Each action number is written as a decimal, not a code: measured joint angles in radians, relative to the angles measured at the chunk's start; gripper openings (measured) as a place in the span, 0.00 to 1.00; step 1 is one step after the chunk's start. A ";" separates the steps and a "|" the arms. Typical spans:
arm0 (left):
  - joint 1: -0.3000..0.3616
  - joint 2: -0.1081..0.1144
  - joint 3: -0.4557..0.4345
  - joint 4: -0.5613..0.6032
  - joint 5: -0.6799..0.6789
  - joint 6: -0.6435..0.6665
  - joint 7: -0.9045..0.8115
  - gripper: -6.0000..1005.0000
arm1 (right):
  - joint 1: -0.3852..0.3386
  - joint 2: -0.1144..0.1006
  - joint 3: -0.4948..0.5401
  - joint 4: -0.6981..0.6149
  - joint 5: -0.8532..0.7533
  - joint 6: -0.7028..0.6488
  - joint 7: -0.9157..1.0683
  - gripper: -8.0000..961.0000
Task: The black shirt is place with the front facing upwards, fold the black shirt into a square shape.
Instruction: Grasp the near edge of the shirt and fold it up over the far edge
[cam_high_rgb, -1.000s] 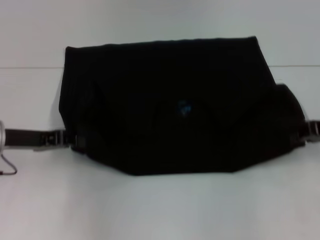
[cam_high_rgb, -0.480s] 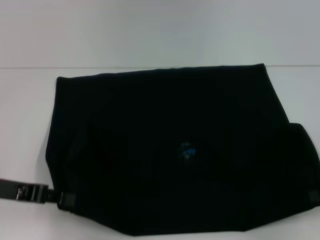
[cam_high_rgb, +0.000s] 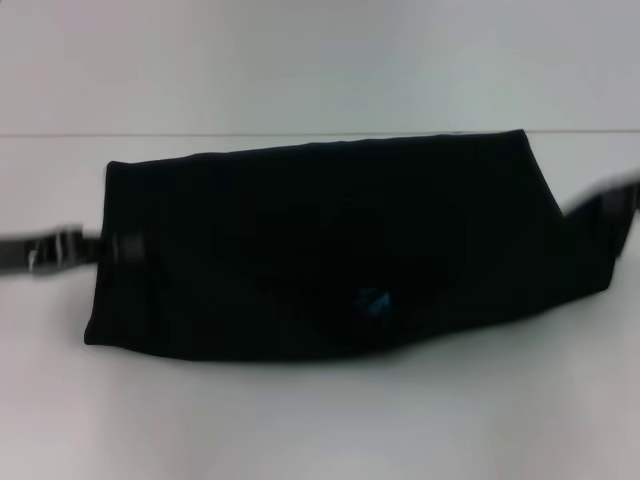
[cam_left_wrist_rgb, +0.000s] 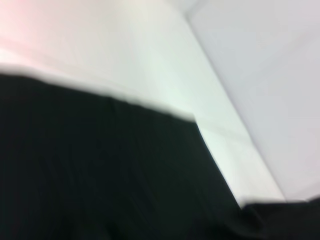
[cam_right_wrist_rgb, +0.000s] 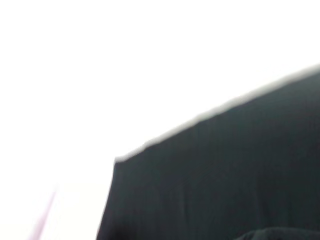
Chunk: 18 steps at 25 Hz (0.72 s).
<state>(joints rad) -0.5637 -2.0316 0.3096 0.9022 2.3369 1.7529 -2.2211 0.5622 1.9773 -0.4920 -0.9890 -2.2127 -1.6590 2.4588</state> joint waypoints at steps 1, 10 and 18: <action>-0.017 0.003 0.002 -0.019 -0.019 -0.056 -0.014 0.08 | 0.007 -0.001 0.001 0.013 0.035 0.048 -0.004 0.13; -0.130 -0.009 0.062 -0.196 -0.061 -0.540 -0.037 0.08 | 0.150 0.017 -0.069 0.306 0.105 0.632 -0.147 0.14; -0.160 -0.052 0.083 -0.219 -0.066 -0.788 -0.044 0.08 | 0.231 0.058 -0.229 0.400 0.103 1.006 -0.180 0.15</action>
<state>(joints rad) -0.7236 -2.0838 0.3926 0.6828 2.2706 0.9648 -2.2653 0.7937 2.0348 -0.7206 -0.5892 -2.1092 -0.6527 2.2790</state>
